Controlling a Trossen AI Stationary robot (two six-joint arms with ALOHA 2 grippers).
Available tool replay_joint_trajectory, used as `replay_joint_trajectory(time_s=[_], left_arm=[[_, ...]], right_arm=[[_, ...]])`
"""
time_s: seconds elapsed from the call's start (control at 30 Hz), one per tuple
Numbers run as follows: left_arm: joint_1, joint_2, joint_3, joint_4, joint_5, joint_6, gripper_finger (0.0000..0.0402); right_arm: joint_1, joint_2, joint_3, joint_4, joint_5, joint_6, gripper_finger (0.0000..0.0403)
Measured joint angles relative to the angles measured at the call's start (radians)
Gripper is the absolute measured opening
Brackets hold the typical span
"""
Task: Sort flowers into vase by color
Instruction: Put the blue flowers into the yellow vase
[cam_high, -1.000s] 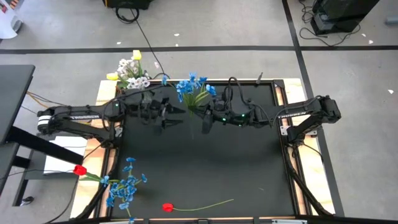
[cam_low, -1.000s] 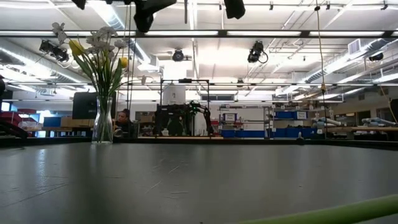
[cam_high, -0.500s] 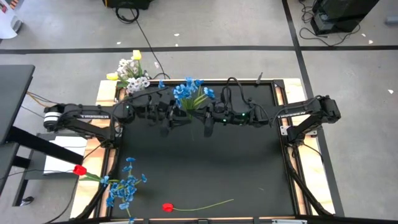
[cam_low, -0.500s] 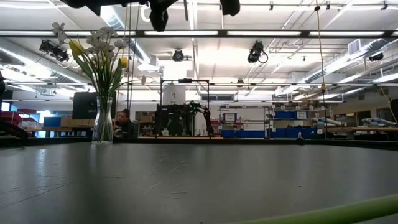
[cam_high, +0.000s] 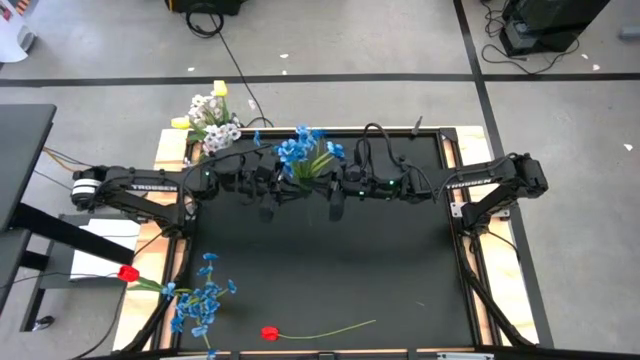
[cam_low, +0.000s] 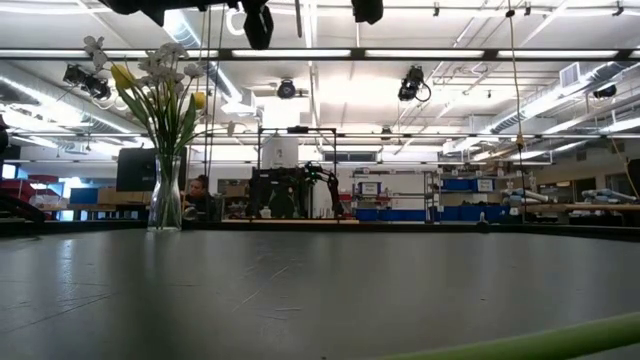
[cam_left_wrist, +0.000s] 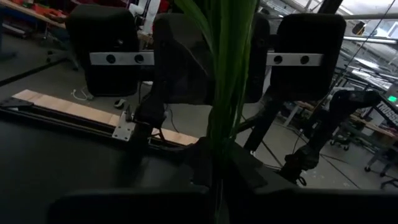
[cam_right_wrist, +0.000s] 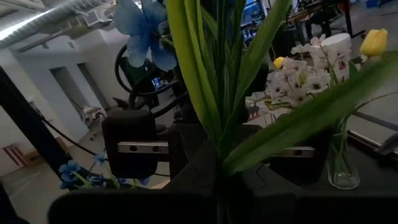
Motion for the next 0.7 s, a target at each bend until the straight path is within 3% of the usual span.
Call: replay_joint_trajectory(time_s=[0.4, 0.7], left_arm=[[0.003, -0.065, 0.000, -0.087, -0.066, 0.034, 0.0018], [0.012, -0.215, 0.000, -0.300, -0.142, 0.167, 0.0018]], right_arm=[[0.007, -0.076, 0.000, -0.104, 0.064, 0.039, 0.0184], [0.067, -0.319, 0.000, -0.436, 0.318, -0.060, 0.0199]])
